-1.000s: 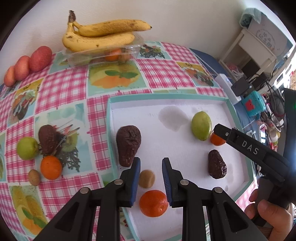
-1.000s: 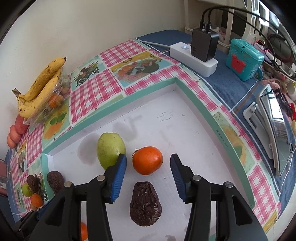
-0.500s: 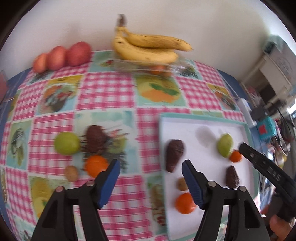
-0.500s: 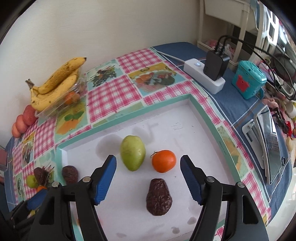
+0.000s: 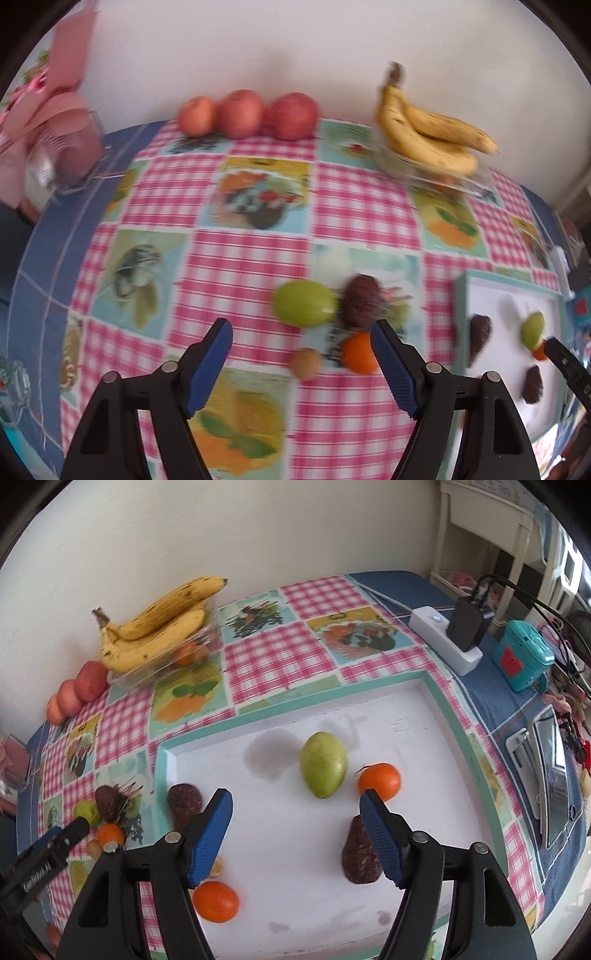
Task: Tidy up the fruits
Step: 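Move both open tools back toward the fruit cluster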
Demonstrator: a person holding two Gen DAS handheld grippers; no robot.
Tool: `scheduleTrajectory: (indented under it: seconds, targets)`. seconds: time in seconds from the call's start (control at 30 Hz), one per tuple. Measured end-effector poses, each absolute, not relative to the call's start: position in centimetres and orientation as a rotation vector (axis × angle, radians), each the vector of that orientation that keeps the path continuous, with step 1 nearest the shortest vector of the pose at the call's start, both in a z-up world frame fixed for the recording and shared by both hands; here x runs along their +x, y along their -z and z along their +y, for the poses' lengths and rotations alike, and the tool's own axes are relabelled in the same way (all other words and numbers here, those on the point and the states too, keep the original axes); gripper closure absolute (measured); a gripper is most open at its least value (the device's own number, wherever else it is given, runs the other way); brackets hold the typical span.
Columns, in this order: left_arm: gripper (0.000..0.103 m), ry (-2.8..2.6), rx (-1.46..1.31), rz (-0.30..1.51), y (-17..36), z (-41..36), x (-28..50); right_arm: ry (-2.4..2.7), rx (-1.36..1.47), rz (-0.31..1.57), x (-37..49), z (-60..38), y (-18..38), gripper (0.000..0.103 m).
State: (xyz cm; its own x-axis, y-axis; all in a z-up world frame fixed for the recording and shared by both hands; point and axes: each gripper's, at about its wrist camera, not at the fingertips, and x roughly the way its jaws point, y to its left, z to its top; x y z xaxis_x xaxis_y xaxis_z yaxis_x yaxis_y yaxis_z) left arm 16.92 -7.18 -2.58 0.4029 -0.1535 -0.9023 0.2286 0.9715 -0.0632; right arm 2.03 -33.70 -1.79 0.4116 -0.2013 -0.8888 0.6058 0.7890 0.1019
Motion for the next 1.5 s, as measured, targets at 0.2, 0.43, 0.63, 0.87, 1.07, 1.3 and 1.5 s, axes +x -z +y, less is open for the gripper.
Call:
scheduleTrajectory:
  seconds: [0.2, 0.43, 0.63, 0.87, 1.07, 1.3, 1.5]
  targets:
    - [0.022, 0.164, 0.039, 1.117, 2.1, -3.7, 17.9, 0.501, 0.424, 1.043, 2.6, -32.3, 1.8, 0.031]
    - [0.022, 0.114, 0.011, 1.106, 1.4, -0.9, 18.3, 0.469, 0.402, 1.054, 3.4, -30.5, 1.8, 0.031]
    - [0.016, 0.077, -0.008, 1.087, 0.5, 0.9, 18.4, 0.434, 0.384, 1.057, 4.5, -28.7, 1.6, 0.031]
    - [0.000, 0.031, -0.009, 1.055, 0.0, 2.2, 18.3, 0.370, 0.338, 1.050, 6.2, -25.4, 1.2, 0.031]
    - [0.000, 0.028, -0.025, 1.058, 0.4, 2.3, 18.4, 0.301, 0.300, 1.015, 7.4, -23.0, 1.0, 0.003]
    - [0.000, 0.039, -0.054, 1.082, 1.8, 2.2, 18.7, 0.268, 0.293, 1.015, 8.4, -21.6, 1.6, 0.003]
    - [0.000, 0.000, -0.107, 1.074, 2.4, 3.0, 19.0, 0.218, 0.326, 1.007, 9.3, -20.8, 2.2, 0.003]
